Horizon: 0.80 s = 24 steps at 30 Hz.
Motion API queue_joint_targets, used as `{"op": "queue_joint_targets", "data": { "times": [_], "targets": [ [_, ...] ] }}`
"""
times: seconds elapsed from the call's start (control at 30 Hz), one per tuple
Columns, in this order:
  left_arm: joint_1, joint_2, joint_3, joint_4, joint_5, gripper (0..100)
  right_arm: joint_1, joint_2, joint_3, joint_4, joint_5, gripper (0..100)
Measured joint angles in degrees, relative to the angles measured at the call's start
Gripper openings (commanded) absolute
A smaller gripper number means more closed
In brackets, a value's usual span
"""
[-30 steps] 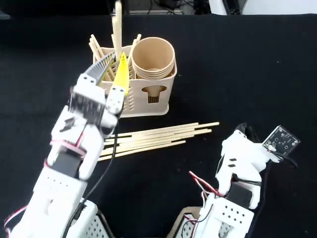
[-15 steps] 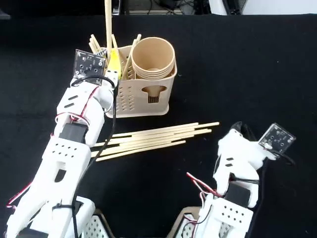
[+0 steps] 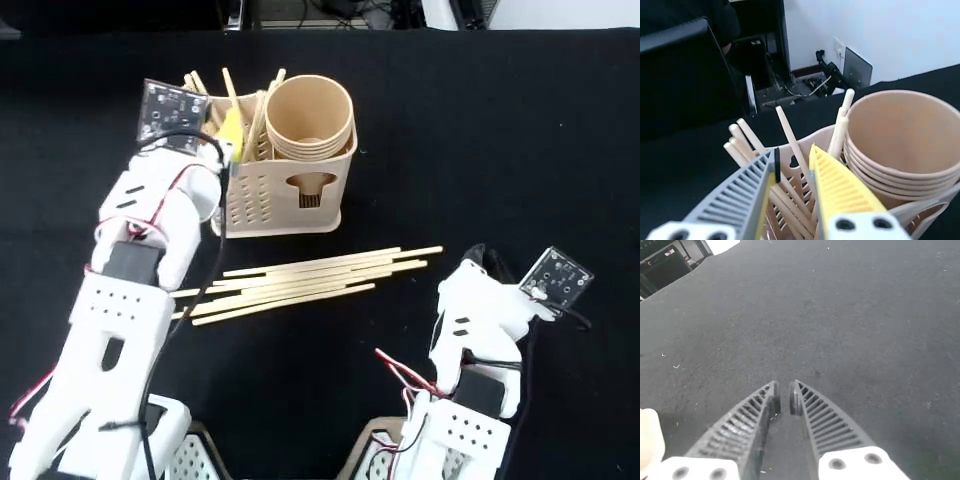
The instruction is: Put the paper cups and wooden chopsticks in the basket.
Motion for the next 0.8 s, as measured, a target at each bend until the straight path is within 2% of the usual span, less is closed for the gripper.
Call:
{"op": "queue_joint_targets", "data": {
  "times": [0.1, 0.2, 0.33, 0.47, 0.6, 0.8],
  "targets": [
    [-1.8, -7.1, 0.0, 3.6, 0.0, 12, 0.0, 0.0, 0.0, 0.0, 0.0, 6.4],
    [-5.7, -15.7, -0.1, 11.3, 0.0, 12, 0.0, 0.0, 0.0, 0.0, 0.8, 6.4],
    [-15.1, -25.5, -0.3, 26.8, 0.0, 12, 0.0, 0.0, 0.0, 0.0, 5.4, 6.4],
    [-25.6, -27.4, 1.2, 39.4, -0.4, 12, 0.0, 0.0, 0.0, 0.0, 7.8, 6.4],
    [-32.5, -25.0, 9.1, 42.8, -5.8, 12, -2.2, 0.0, -3.2, 5.2, 10.2, 6.4],
    [-33.4, -23.3, 22.9, 43.1, -10.9, 12, -14.6, 0.1, -11.9, 17.1, 17.0, 6.4]
  ]
}}
